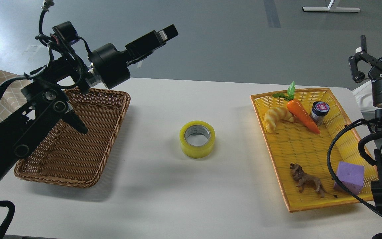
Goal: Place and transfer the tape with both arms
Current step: 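Swing the left gripper over toward the tape roll on the table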
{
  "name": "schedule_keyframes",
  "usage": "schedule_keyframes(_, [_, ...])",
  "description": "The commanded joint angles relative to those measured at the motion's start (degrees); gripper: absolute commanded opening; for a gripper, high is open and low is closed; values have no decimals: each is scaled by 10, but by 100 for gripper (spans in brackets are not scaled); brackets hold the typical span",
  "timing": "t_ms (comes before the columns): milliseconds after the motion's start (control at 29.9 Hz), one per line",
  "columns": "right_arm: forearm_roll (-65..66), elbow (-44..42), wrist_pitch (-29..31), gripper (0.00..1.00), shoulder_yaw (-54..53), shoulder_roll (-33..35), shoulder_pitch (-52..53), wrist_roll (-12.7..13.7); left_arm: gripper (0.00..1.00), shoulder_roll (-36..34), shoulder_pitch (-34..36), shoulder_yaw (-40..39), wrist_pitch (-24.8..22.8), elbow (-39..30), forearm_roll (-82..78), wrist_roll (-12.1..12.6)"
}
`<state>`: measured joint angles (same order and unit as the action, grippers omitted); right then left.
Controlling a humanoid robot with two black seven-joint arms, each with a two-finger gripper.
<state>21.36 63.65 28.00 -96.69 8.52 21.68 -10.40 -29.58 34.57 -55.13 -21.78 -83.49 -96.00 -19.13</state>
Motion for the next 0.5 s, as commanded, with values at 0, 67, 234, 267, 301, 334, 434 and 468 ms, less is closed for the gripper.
schedule_keyframes(0, [0,1,0,100,0,-1,-1,0,98,-8,3,36,0,-12,-76,15])
schedule_keyframes(67, [0,2,0,100,0,-2,-2,0,98,-6,4,63,-2,-12,-150,36])
schedule_keyframes(234, [0,9,0,100,1,-3,-12,0,98,0,11,114,-4,-12,-194,87])
schedule_keyframes(267, [0,9,0,100,1,-4,-15,0,98,1,19,131,-4,-12,-198,105])
schedule_keyframes(301, [0,9,0,100,1,-4,-17,0,98,1,25,142,-5,-12,-202,116])
schedule_keyframes(334, [0,9,0,100,1,-4,-17,0,98,3,38,164,-5,-11,-213,137])
schedule_keyframes(434, [0,9,0,100,1,-4,-22,0,98,8,71,213,-6,-10,-256,172])
schedule_keyframes(468, [0,9,0,100,0,-4,-24,0,98,13,86,236,-12,-6,-270,182])
